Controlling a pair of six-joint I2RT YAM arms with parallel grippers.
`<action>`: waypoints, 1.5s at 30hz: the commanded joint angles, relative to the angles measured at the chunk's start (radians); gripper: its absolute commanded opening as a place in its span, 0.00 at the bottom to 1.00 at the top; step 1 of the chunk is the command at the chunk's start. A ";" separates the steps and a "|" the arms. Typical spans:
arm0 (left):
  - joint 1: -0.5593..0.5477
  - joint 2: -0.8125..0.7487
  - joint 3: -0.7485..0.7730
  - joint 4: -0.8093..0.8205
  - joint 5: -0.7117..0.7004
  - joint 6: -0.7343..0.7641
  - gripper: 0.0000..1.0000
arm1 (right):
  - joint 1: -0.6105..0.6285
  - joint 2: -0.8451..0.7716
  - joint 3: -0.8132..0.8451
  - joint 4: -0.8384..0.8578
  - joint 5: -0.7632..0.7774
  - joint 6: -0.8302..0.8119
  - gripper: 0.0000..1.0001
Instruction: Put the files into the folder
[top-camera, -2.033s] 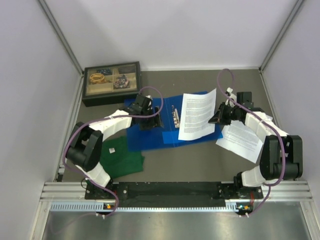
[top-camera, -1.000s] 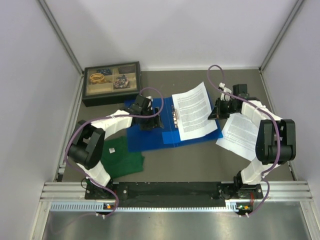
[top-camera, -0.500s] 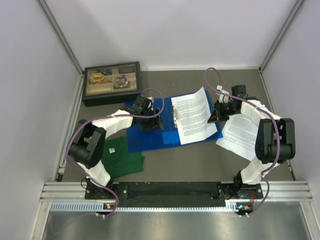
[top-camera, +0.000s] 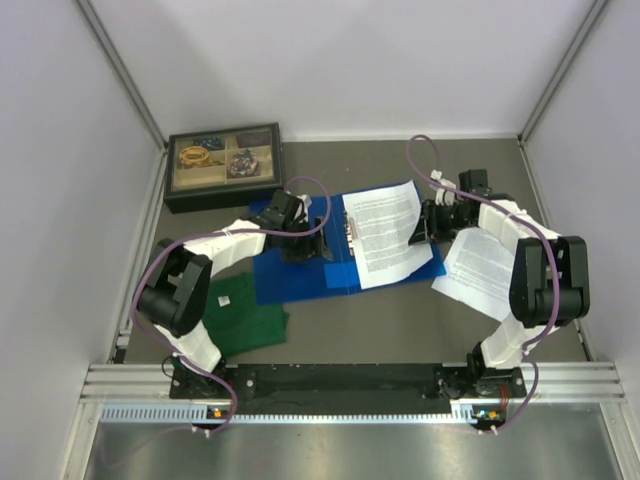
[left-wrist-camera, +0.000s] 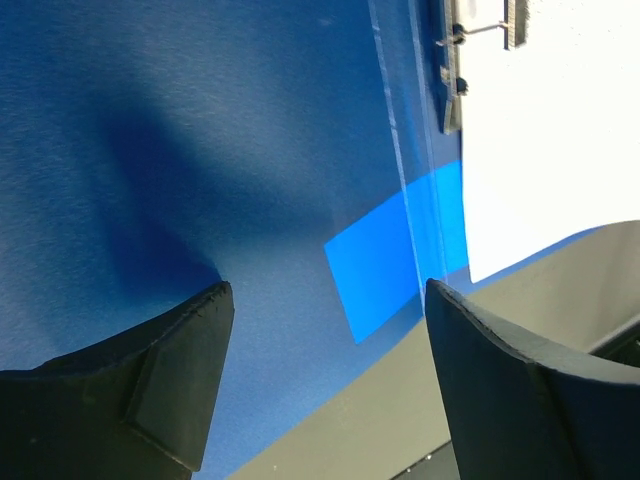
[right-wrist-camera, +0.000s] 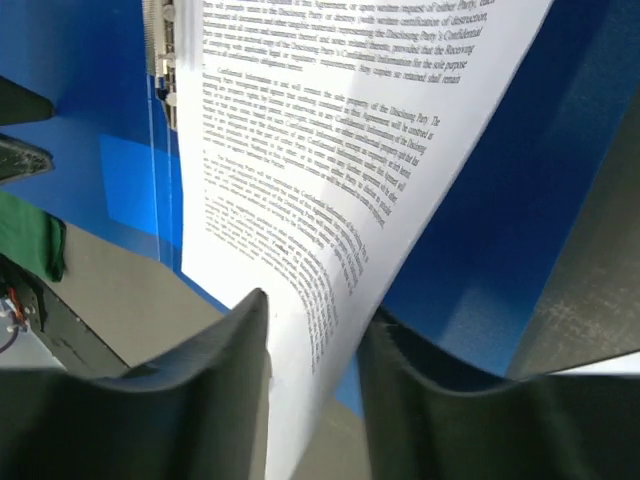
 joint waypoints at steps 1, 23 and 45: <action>0.002 -0.045 0.048 0.051 0.122 0.042 0.82 | 0.014 -0.043 0.036 0.002 0.154 0.065 0.51; -0.521 0.618 0.847 0.361 0.115 -0.015 0.66 | -0.494 -0.403 -0.241 -0.090 0.692 0.505 0.93; -0.519 0.889 1.005 0.271 0.003 -0.259 0.57 | -0.607 -0.230 -0.309 0.016 0.695 0.449 0.94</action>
